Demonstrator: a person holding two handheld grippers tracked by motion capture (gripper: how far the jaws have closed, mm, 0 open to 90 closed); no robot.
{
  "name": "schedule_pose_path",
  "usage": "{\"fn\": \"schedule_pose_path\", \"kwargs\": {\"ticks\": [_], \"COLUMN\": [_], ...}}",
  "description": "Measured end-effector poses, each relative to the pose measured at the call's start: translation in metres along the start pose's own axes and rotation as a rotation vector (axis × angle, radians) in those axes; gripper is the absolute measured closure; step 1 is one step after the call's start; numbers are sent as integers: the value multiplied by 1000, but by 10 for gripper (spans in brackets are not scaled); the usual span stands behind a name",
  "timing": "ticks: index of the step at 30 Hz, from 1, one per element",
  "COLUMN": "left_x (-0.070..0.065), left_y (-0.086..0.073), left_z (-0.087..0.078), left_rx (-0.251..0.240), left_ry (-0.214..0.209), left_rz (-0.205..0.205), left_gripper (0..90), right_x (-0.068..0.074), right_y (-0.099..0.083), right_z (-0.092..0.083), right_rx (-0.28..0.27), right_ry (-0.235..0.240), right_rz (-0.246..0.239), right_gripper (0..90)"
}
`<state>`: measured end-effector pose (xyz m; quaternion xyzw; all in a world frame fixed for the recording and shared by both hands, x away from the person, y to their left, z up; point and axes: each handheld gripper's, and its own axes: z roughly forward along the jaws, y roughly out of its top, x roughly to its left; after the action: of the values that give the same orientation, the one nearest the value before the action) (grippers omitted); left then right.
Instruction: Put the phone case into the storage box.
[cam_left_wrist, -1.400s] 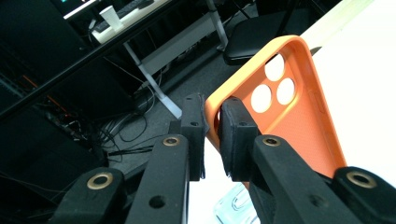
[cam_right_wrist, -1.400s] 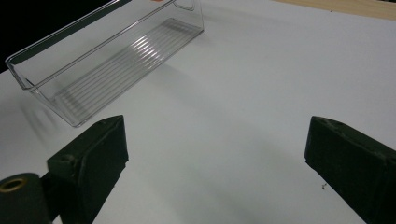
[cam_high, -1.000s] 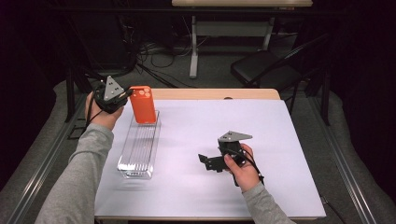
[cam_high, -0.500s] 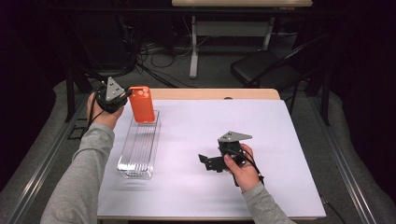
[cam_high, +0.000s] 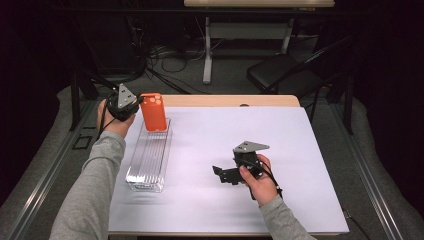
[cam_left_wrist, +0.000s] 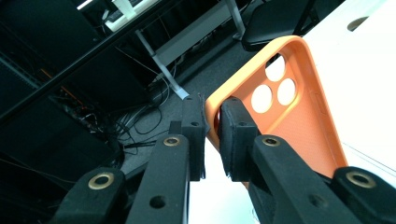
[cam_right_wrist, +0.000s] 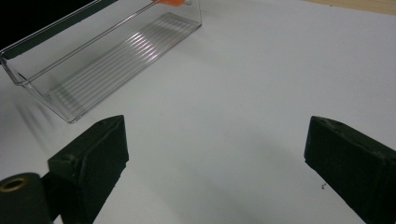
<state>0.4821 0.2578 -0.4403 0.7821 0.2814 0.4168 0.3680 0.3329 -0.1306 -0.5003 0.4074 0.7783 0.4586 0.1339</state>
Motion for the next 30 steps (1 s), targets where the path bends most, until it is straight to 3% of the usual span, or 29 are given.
{"fn": "schedule_pose_path", "kwargs": {"ticks": [13, 30], "left_x": [-3, -5], "left_y": [-6, -22], "left_z": [11, 13], "left_rx": [8, -18], "left_ry": [0, -2], "left_rz": [22, 5], "left_gripper": [815, 815], "right_x": [-2, -2], "right_y": [-1, -2], "right_z": [0, 2], "right_rx": [6, 13], "right_ry": [-3, -4], "right_rz": [8, 10], "right_gripper": [60, 62]}}
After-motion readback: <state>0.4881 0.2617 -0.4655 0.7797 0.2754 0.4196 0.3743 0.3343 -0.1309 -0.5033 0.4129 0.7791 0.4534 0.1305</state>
